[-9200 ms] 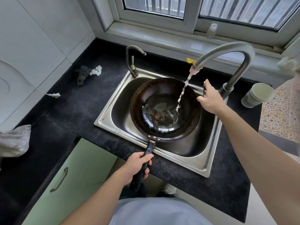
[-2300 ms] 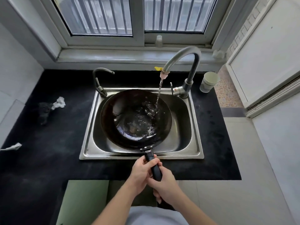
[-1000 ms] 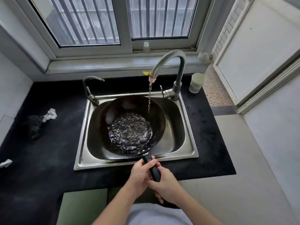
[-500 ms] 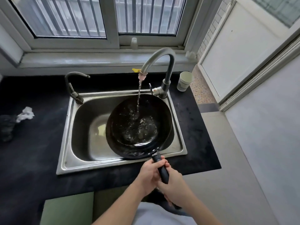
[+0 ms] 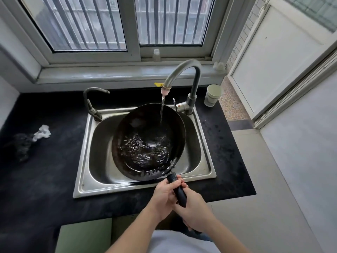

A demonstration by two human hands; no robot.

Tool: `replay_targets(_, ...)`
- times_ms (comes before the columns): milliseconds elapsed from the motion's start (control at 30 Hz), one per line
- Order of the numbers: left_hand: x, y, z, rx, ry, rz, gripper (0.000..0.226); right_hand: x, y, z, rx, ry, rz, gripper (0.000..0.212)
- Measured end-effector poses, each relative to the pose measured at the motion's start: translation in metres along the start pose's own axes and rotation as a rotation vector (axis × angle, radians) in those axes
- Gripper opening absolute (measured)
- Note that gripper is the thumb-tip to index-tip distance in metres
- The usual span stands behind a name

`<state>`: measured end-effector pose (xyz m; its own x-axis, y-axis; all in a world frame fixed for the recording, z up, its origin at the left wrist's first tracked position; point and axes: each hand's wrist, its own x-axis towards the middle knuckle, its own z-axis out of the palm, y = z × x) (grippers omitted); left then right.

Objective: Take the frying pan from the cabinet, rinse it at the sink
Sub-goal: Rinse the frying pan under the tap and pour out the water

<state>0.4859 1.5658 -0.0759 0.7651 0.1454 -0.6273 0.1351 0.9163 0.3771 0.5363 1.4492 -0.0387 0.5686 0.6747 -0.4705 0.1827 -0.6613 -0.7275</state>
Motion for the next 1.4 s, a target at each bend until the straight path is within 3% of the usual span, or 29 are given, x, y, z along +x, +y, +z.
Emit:
replay_targets(533,0.005,0.004,0.002,0.021,0.000,-0.010,0.016,0.009,0.006,0.001,0.087,-0.009,0.007,0.014)
replay_targets(1033,-0.021,0.024,-0.030,0.308,0.312,0.247,0.013,0.027,-0.014,0.035,0.509,-0.276,0.049,0.022)
replay_targets(1267,-0.024,0.029,-0.032,0.326,0.408,0.301,0.011,0.035,-0.013,0.038,0.594,-0.380,0.016,0.022)
replay_targets(1400,-0.019,0.036,-0.023,0.322,0.438,0.339,0.021,0.044,-0.018,0.028,0.607,-0.409,-0.019,0.022)
